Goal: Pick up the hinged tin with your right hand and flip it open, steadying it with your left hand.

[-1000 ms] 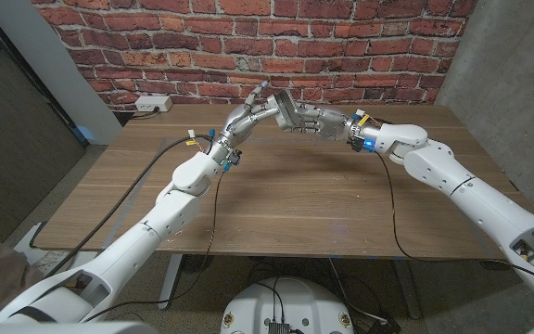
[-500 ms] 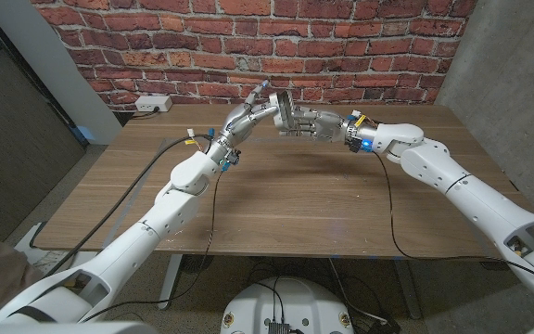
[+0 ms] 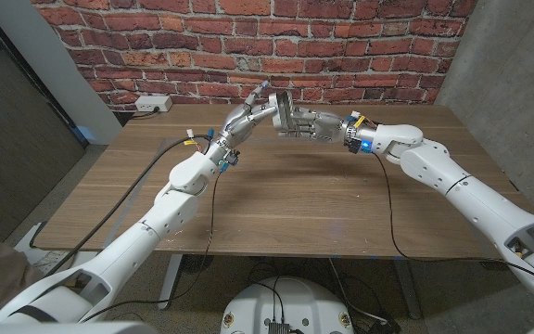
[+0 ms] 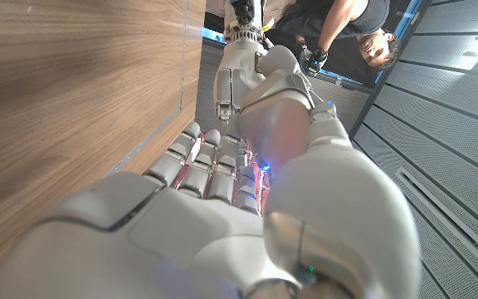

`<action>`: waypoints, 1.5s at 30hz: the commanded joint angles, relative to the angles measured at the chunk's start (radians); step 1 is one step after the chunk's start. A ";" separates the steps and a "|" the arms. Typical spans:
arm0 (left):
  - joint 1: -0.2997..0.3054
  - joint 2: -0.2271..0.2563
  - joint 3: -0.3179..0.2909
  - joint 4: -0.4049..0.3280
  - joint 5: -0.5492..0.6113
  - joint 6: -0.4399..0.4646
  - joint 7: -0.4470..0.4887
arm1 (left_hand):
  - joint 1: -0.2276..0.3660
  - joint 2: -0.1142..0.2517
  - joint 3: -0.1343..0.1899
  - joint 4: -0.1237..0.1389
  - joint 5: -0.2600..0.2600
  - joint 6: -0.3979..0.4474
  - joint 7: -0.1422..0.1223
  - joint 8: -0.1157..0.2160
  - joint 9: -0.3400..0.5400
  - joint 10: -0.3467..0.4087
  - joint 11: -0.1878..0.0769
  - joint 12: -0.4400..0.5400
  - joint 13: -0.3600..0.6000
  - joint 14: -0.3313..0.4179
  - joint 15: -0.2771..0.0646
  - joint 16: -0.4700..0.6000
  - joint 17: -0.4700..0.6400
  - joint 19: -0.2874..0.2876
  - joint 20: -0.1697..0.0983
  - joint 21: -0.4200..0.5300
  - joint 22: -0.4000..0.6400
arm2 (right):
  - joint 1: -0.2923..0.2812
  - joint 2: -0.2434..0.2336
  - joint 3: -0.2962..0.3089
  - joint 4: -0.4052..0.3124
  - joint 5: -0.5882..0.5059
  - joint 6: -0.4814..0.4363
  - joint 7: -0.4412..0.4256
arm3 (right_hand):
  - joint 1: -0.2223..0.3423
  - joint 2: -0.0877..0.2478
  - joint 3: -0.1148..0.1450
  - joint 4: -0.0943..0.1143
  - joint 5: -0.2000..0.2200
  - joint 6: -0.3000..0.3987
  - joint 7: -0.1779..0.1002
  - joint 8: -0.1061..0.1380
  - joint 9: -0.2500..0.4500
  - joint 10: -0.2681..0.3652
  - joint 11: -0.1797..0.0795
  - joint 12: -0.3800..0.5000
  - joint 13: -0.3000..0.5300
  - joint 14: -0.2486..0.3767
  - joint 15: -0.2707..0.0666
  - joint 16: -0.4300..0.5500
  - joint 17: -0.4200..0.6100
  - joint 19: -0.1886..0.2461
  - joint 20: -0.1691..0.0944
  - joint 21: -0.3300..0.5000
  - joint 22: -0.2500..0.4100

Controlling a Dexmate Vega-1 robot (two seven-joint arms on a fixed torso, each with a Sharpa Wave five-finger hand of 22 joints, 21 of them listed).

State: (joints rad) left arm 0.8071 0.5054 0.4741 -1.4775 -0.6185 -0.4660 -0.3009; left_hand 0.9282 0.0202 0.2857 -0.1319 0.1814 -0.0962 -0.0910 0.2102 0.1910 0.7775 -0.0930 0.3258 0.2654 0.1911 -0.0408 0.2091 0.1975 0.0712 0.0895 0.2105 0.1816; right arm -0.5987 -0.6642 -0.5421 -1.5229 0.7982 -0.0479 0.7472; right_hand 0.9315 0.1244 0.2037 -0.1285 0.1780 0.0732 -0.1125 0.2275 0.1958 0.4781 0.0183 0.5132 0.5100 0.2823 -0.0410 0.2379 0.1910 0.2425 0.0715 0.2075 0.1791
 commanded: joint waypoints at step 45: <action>0.092 0.044 -0.048 -0.071 -0.057 -0.014 -0.014 | 0.077 0.088 0.005 0.008 0.005 0.010 -0.004 -0.007 0.002 0.132 -0.129 -0.003 0.007 0.005 -0.141 -0.002 0.005 -0.002 0.006 -0.001 0.003 | -0.008 -0.012 0.021 0.039 -0.006 -0.007 -0.030 | 0.000 0.016 -0.003 0.004 0.005 0.012 0.002 -0.005 0.002 0.255 -0.237 -0.002 0.026 0.017 -0.151 0.001 0.001 0.012 -0.002 0.005 0.005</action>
State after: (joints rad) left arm 0.8719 0.5368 0.4358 -1.5202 -0.6806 -0.4842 -0.3356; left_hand 0.9815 0.0802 0.2862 -0.1317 0.1816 -0.0928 -0.0947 0.2024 0.1910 0.7386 -0.0601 0.3219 0.2668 0.1911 -0.0408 0.2091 0.1973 0.0711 0.0895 0.2106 0.1816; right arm -0.5984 -0.6690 -0.5257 -1.4732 0.7871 -0.0549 0.7206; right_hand 0.9400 0.1395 0.2039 -0.1284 0.1829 0.0786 -0.1070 0.2217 0.1958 0.7178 -0.2061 0.5145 0.5308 0.2934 -0.0411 0.2379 0.1911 0.2460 0.0678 0.2075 0.1791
